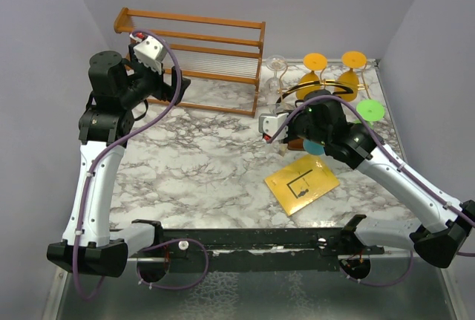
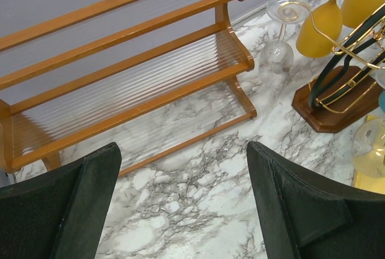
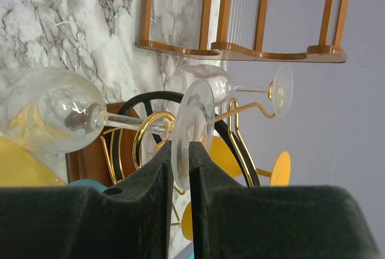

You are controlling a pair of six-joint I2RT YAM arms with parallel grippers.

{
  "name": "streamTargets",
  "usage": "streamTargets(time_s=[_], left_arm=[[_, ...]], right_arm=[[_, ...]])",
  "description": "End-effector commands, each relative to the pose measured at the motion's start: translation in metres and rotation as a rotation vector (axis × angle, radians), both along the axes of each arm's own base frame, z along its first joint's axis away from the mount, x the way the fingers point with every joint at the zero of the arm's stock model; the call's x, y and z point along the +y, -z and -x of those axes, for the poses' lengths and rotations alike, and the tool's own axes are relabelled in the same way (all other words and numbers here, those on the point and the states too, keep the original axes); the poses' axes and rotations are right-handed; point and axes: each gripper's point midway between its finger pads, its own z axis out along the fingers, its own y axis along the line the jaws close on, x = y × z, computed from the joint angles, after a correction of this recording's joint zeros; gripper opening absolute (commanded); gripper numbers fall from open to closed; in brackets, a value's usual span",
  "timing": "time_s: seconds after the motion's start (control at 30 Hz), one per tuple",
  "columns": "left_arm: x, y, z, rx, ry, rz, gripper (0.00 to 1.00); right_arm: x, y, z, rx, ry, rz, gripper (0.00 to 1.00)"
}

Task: Place the wine glass upside down on the wine glass rack

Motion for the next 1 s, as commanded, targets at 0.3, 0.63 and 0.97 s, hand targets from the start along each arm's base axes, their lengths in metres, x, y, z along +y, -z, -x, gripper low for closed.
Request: streamTargets(time_s=[0.3,0.63,0.97], left_arm=[[-0.003,0.002,0.002,-0.011,0.029,0.0,0.88],[-0.004,0.001,0.004,-0.011,0.034,-0.001,0.88],[-0.003,0.001,0.004,-0.013,0.036,-0.004,0.88]], right_arm=[[0.012,-0.016,0.005,0.011,-0.03,-0.087,0.24],[0.018,-0.02,0.009,0.039,-0.053,-0.113,0.25],[0.023,-0.017,0.014,0.072,-0.077,-0.129,0.26]])
